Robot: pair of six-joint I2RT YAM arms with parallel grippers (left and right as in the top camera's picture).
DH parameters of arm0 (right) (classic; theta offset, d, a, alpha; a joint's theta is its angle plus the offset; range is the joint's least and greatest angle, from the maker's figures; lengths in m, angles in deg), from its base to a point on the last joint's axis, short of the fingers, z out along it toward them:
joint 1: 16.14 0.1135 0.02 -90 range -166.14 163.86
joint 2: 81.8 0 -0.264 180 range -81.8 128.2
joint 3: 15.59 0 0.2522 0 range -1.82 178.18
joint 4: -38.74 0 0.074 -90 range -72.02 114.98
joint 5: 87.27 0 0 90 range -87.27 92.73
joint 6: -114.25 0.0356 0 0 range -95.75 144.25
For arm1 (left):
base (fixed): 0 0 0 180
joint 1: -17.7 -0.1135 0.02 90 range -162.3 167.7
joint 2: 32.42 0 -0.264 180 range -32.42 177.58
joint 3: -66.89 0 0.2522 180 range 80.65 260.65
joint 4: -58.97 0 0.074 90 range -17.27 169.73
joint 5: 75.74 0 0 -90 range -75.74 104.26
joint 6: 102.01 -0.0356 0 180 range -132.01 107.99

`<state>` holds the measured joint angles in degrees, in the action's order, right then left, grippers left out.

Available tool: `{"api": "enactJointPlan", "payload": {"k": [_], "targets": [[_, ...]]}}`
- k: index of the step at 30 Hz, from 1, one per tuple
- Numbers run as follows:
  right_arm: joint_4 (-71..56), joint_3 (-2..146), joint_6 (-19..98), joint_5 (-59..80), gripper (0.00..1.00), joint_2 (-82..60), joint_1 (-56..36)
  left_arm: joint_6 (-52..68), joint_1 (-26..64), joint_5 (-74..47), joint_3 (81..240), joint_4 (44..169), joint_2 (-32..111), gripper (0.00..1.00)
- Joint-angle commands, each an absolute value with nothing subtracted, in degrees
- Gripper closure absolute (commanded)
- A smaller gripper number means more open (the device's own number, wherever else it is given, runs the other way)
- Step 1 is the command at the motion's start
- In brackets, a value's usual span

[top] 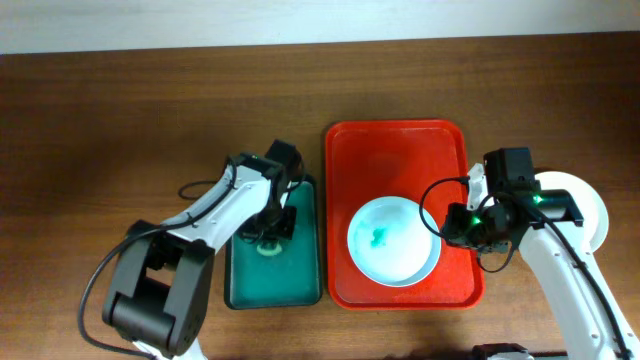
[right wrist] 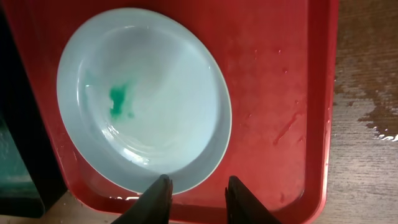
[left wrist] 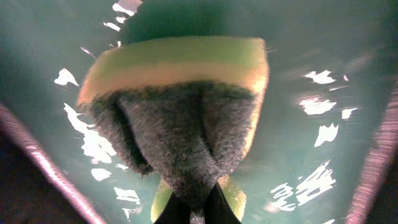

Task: Clean dirty plates on tray and stack at the side
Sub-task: 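Grasp the sponge with the left gripper and scrub the last plate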

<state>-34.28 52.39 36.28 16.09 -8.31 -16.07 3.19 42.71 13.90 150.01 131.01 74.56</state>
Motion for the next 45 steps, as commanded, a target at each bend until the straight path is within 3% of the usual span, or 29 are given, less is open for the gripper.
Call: {"api": "enactJointPlan", "payload": {"k": [1,7,9,10,11,16,21,25,29,33,34,38,40,45], "targets": [[-32.99,52.11,36.78,15.59,0.69,-1.84,-16.22,3.09,42.93,14.71,159.91,136.43,68.74,1.00],[-26.11,52.11,36.78,15.61,0.70,16.15,-16.26,-1.48,43.19,14.47,175.37,147.29,66.75,1.00],[-25.50,52.00,36.81,15.61,0.80,19.38,-16.26,-1.46,45.25,11.83,175.74,144.58,66.95,1.00],[-24.30,50.80,36.81,15.79,0.92,19.84,-16.20,-1.44,47.56,9.90,175.63,141.85,67.21,1.00],[-22.55,49.16,36.98,16.20,0.96,19.82,-16.22,-1.42,48.90,9.03,175.54,140.15,67.45,1.00],[-20.19,46.60,36.96,16.18,0.96,19.82,-16.20,3.41,59.80,3.21,175.41,128.61,77.62,1.00],[-20.38,46.60,36.94,16.03,0.95,19.82,-16.20,5.34,63.50,-7.28,175.41,123.80,90.14,1.00],[-20.62,46.60,36.91,16.01,0.95,19.82,-16.20,5.31,64.07,2.14,175.41,124.13,96.33,1.00],[-20.62,46.60,36.91,16.01,0.95,19.82,-16.20,5.31,62.75,27.72,175.43,130.94,97.14,1.00],[-20.86,46.60,36.91,16.01,0.95,19.82,-16.20,5.95,62.41,32.52,175.45,132.23,97.14,1.00],[-21.13,46.60,36.72,15.98,0.95,19.82,-16.20,7.57,62.41,29.84,175.45,131.47,97.14,1.00],[-21.41,46.60,36.72,15.98,0.95,19.82,-16.20,7.50,62.97,-11.61,175.41,120.65,98.34,1.00],[-21.43,46.60,36.72,15.98,0.95,19.82,-16.20,7.39,64.57,-16.26,175.43,118.99,98.34,1.00],[-21.54,46.60,36.72,15.98,0.95,19.82,-16.20,3.68,65.75,-15.12,175.43,120.87,98.34,1.00]]}}
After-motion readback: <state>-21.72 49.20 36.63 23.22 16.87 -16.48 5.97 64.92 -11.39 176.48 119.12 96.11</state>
